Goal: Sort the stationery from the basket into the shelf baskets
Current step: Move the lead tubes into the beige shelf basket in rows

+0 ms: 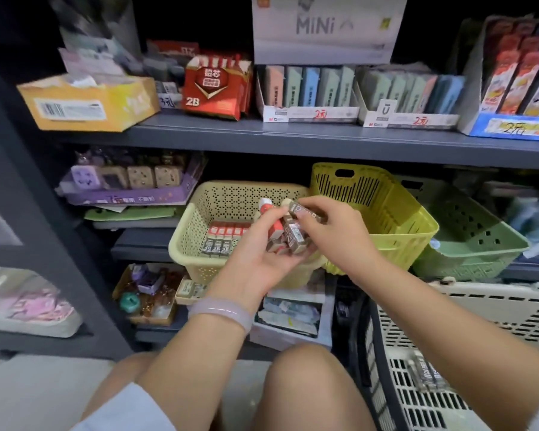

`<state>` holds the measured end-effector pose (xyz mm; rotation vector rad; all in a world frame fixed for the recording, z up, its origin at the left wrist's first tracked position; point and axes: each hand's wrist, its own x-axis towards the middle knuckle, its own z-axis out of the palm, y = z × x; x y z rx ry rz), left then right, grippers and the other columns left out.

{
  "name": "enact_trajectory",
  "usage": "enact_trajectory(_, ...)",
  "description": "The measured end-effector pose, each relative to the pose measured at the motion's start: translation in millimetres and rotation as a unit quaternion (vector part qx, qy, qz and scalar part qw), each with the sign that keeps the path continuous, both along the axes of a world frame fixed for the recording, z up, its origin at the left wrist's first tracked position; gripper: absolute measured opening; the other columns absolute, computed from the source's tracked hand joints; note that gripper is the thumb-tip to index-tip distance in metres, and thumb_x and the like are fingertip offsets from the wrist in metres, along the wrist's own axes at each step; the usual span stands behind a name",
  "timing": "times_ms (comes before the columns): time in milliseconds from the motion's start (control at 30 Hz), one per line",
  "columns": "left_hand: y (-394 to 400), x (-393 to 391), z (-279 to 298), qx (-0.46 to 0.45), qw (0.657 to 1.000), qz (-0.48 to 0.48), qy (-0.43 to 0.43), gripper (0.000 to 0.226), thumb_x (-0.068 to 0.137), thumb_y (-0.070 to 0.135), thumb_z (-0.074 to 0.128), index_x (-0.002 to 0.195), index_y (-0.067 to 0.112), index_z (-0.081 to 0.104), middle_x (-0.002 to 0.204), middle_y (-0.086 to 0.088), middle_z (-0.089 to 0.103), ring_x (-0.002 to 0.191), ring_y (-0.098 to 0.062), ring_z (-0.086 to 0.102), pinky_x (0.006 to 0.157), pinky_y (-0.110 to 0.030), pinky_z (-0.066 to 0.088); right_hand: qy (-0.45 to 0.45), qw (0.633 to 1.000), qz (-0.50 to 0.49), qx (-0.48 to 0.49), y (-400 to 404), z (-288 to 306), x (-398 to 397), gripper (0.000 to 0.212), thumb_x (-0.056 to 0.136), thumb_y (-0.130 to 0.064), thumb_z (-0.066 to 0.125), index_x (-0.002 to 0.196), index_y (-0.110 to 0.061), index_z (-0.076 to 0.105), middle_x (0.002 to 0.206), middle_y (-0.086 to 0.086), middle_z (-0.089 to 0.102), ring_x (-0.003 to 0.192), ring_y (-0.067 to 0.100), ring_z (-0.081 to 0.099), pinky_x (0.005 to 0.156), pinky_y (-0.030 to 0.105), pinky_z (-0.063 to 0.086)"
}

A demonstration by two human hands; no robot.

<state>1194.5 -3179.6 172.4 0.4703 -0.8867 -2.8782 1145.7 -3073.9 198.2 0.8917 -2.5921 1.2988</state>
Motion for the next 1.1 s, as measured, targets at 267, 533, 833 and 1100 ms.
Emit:
enact_trajectory(267,-60,-20,-2,0.035,0.998,0.044,-0.005,0.007,0.082,0.007,0.059,0.088,0.003,0.060,0.078,-0.017,0.070,0.070,-0.028,0.070,0.063,-0.045,0.057,-0.102,0.994,0.011,-0.033,-79,-2,-30,0.020,0.086,-0.024,0.062,0.103,-0.015,0.070,0.100,0.000,0.069,0.094,0.015,0.063,0.086,0.031,0.051)
enact_trajectory(533,-102,-31,-22,0.019,0.990,0.092,-0.103,0.005,0.079,0.007,0.064,0.080,0.004,0.061,0.066,-0.014,0.070,0.059,-0.025,0.069,0.060,-0.044,0.058,-0.140,0.978,0.140,0.069,-121,-21,-56,0.032,0.089,-0.013,0.056,0.121,-0.016,0.059,0.102,0.005,0.064,0.094,0.024,0.064,0.086,0.040,0.053)
enact_trajectory(833,-128,-27,-21,-0.013,0.983,0.118,-0.136,0.009,0.077,0.008,0.068,0.077,0.004,0.059,0.059,-0.014,0.069,0.059,-0.026,0.068,0.060,-0.046,0.057,-0.352,0.918,0.172,-0.066,-126,-32,-79,0.013,0.088,-0.008,0.058,0.090,-0.020,0.062,0.084,0.003,0.065,0.070,0.009,0.061,0.063,0.018,0.054)
enact_trajectory(1100,-140,-13,-10,-0.005,0.985,0.140,-0.101,0.014,0.072,0.006,0.072,0.077,0.005,0.059,0.089,-0.018,0.063,0.083,-0.033,0.065,0.065,-0.049,0.056,-0.384,0.902,0.022,0.196,-142,-63,-74,0.018,0.088,-0.009,0.059,0.104,-0.002,0.054,0.075,0.008,0.062,0.049,0.009,0.055,0.041,0.016,0.045)
